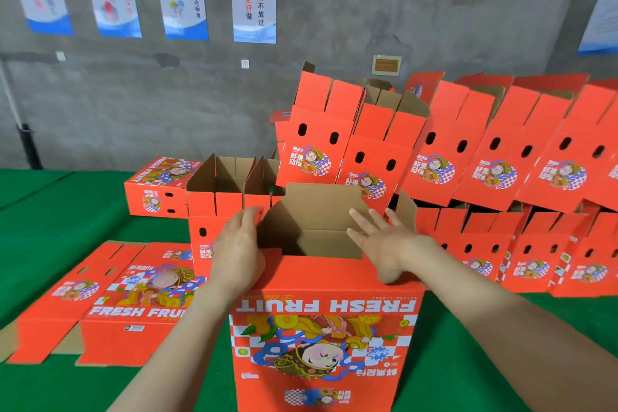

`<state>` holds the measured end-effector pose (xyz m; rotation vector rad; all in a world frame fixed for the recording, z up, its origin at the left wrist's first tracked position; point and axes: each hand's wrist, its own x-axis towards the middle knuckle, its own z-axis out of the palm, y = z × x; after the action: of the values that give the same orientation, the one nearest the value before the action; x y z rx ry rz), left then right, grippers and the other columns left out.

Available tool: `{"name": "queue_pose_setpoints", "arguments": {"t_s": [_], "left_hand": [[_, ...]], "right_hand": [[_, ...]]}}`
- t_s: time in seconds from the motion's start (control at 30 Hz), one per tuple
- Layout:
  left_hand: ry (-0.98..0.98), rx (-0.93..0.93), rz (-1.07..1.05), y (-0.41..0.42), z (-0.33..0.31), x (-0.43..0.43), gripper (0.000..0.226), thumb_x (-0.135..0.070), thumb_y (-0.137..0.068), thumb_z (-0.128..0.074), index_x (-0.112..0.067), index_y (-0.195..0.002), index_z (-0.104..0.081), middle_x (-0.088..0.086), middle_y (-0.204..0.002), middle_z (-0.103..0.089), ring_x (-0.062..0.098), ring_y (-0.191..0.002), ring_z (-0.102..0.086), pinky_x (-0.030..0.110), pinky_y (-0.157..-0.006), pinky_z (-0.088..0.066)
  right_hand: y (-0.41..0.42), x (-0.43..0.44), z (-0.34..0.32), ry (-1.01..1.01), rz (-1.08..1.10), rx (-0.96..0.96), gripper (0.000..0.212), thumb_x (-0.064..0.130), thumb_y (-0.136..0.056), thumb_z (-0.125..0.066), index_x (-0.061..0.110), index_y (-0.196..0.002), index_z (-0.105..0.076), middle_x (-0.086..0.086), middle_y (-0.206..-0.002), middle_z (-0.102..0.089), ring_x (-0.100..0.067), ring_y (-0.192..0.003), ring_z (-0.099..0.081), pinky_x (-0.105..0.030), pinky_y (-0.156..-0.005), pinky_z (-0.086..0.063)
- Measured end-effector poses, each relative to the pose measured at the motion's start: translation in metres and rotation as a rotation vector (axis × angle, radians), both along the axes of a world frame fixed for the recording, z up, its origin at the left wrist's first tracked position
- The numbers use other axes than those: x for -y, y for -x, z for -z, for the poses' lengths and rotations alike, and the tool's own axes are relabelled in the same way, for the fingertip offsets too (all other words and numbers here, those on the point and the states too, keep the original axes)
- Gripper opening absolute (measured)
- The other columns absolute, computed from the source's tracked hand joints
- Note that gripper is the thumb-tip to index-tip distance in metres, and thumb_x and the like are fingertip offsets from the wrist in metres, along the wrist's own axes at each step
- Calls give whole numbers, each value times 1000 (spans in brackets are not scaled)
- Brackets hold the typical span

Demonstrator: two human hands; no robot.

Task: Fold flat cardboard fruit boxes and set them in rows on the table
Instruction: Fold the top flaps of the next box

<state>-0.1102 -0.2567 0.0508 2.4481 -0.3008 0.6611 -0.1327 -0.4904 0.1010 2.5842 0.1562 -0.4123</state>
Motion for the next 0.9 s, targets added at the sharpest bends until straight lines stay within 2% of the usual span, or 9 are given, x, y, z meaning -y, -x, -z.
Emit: {"name": "queue_pose_setpoints", "arguments": {"t_s": [0.13, 0.23, 0.3, 0.4, 0.53, 0.63, 0.73, 0.8, 0.9], "left_hand": [[-103, -140, 225, -7, 3, 1, 33, -36, -88, -62, -10, -109, -64, 5, -118, -59, 25, -108, -54, 36, -92, -43], [-169, -220, 198, -18, -4, 1, 35, -30, -98, -44, -6, -89, -68, 15, -104, -60, 33, -104, -54, 36, -88, -40], [-304, -205, 104, -29, -11, 4, 24, -24, -94, -50, -17, -110, -67, 15, -123, -47, 33, -121, -41, 37, -99, -34], [-306, -347, 185, -37, -16, 6, 70, -9, -84, -52, -45, -142, -33, 4, -156, 2, 31, -144, -2, 51, -114, -17], [-90, -401, 416, -43, -18, -2, 82, 7, -84, -51, -33, -148, -19, 9, -154, -10, 28, -139, -27, 26, -111, -27], [-72, -346, 435, -45, -15, -5, 81, 9, -83, -54, -29, -148, -24, 7, -144, -21, 22, -116, -43, 16, -96, -35], [-26, -286, 445, -46, -11, -6, 82, 10, -81, -57, -28, -147, -26, 6, -140, -25, 19, -107, -44, 20, -94, -39], [-15, -249, 426, -48, -9, -7, 84, 9, -80, -61, -28, -147, -25, 6, -140, -27, 27, -116, -42, 36, -103, -40], [-23, -253, 421, -49, -8, -9, 88, 7, -78, -64, -33, -145, -21, 3, -142, -26, 31, -123, -37, 47, -105, -36]], "right_hand": [[1, 5, -1, -93, 8, -38, 95, -3, -79, -40, 25, -151, 15, 2, -147, 43, -29, -143, 24, -53, -116, 10], [3, 6, -1, -130, -5, -33, 95, -4, -78, -39, 26, -151, 13, 4, -148, 42, -26, -144, 23, -51, -117, 11], [5, 8, 0, -136, -26, -5, 95, -3, -79, -40, 28, -151, 12, 4, -150, 39, -24, -144, 22, -50, -116, 13], [9, 14, 2, -189, -42, 106, 99, -2, -76, -44, 31, -151, 13, 1, -152, 35, -24, -141, 30, -50, -111, 21], [19, 33, 15, -372, -229, 600, 117, 9, -73, -66, 34, -146, 22, -1, -147, 45, -25, -130, 47, -44, -103, 34], [26, 49, 30, -720, -167, 845, 127, 23, -73, -80, 35, -145, 24, 7, -152, 36, -14, -142, 28, -32, -114, 18], [29, 60, 43, -1314, -15, 724, 98, 8, -84, -71, 42, -147, -4, 18, -151, -15, -4, -141, -18, -23, -111, -25], [32, 63, 49, -1365, -53, 621, 68, 0, -86, -64, 34, -139, -40, 18, -134, -45, -9, -130, -45, -13, -99, -37], [34, 63, 52, -1196, -147, 591, 49, 3, -83, -66, 22, -128, -60, 13, -131, -54, -3, -122, -51, -16, -100, -40]]}}
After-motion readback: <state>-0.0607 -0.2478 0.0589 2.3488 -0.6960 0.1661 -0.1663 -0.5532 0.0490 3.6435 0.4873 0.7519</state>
